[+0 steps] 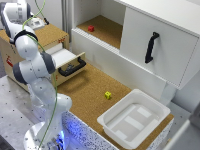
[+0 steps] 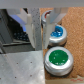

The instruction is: Turn on the green led light

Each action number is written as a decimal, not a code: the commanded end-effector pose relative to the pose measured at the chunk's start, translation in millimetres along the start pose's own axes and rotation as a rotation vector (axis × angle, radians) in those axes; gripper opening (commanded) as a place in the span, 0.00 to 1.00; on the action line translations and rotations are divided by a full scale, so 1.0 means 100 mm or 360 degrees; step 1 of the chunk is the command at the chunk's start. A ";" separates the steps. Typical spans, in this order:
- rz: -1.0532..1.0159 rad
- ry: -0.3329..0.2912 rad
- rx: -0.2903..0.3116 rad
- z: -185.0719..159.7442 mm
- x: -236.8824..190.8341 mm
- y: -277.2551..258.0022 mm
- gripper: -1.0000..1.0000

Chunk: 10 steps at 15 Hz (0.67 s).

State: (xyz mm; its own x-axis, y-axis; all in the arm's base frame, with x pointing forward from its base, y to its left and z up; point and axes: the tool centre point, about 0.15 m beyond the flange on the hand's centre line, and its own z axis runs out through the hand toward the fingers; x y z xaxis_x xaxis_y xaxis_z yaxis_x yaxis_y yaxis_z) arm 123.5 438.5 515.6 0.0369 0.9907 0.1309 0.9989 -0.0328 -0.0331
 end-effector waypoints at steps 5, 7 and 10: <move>0.0102 0.0051 -0.0071 0.51 0.10 0.25 0.00; 0.0118 0.0051 -0.0062 0.59 0.08 0.29 0.00; 0.0146 0.0067 -0.0039 0.70 0.05 0.33 0.00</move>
State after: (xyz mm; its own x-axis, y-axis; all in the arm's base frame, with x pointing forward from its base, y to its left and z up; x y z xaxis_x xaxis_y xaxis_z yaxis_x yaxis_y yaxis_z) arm 146.2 447.6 471.0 0.0983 0.9838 0.1500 0.9951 -0.0953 -0.0273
